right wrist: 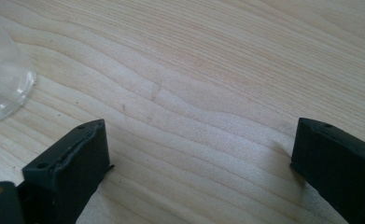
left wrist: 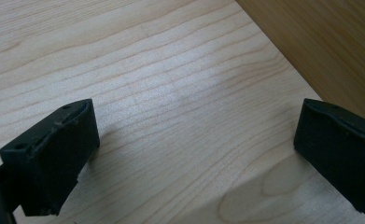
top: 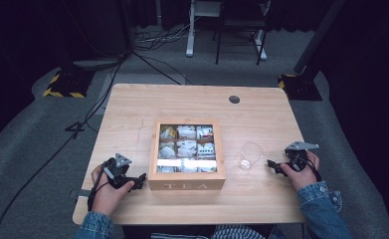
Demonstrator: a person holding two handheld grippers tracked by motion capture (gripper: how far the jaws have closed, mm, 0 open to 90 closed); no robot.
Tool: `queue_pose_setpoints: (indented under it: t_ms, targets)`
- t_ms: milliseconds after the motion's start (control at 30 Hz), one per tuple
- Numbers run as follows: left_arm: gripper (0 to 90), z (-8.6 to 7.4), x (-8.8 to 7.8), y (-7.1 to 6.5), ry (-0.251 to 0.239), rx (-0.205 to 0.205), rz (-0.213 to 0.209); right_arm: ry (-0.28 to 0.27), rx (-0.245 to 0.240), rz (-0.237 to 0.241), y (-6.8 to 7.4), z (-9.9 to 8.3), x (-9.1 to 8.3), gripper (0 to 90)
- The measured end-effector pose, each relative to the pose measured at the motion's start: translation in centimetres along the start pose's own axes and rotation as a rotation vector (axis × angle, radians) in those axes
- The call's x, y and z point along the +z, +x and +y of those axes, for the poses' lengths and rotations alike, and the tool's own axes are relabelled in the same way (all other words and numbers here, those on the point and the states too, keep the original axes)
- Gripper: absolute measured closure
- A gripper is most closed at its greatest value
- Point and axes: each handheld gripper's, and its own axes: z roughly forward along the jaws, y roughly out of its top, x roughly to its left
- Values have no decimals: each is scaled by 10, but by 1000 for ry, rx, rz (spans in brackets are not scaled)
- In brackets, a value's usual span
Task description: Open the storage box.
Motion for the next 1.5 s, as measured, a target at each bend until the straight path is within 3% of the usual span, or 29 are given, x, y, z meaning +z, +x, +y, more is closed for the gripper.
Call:
queue_pose_setpoints:
  t_ms: [133, 267, 333, 433, 533, 733, 1167, 1500]
  targets:
    - [6, 0, 0, 0, -2, -4, 7, 0, 0, 0, 0, 0, 0, 44]
    - [98, 0, -2, 2, -29, -11, 12, 0, 0, 0, 0, 0, 0, 44]
    - [167, 1, -3, 3, -24, -12, 16, 0, 0, 0, 0, 0, 0, 44]
    - [189, 3, -6, 3, -11, 2, 37, 0, 0, 0, 0, 0, 0, 44]
    - [255, 9, -13, 1, -19, 21, 54, -1, 0, 0, 0, 0, 0, 44]
    - [261, 16, -34, -2, -59, 1, 51, 0, 0, 0, 0, 0, 0, 44]
    - [268, 12, -73, -12, -143, -27, -12, 0, 0, 0, 0, 0, 0, 44]
    - [247, 18, -84, -36, -191, 28, -62, 0, 0, 0, 0, 0, 0, 44]
